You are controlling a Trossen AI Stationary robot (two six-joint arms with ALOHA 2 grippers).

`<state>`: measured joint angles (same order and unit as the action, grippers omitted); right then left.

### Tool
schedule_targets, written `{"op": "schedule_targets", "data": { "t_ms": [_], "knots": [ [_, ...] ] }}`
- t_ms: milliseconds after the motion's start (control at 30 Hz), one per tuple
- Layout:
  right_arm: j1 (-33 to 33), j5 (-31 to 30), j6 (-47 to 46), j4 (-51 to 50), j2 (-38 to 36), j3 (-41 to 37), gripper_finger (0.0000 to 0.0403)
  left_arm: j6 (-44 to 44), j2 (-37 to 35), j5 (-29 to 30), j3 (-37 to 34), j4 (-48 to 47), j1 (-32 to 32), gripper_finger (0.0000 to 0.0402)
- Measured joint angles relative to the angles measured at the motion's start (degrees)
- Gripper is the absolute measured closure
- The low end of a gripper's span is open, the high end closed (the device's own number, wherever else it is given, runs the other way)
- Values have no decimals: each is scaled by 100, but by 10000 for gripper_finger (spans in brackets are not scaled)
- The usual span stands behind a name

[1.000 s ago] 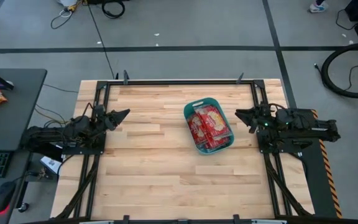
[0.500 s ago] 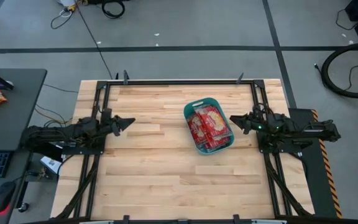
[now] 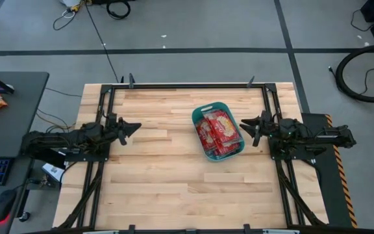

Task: Sort popcorn bags into baskets
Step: Return to Home Position

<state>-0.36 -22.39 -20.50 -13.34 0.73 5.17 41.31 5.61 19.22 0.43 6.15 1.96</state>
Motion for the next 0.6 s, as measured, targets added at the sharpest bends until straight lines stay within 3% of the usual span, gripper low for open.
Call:
{"op": "schedule_targets", "data": {
  "t_ms": [600],
  "knots": [
    [0, -2, 117, 2, 0, 4, 260, -5, 0, 2, -2, 55, 0, 390]
  ]
}}
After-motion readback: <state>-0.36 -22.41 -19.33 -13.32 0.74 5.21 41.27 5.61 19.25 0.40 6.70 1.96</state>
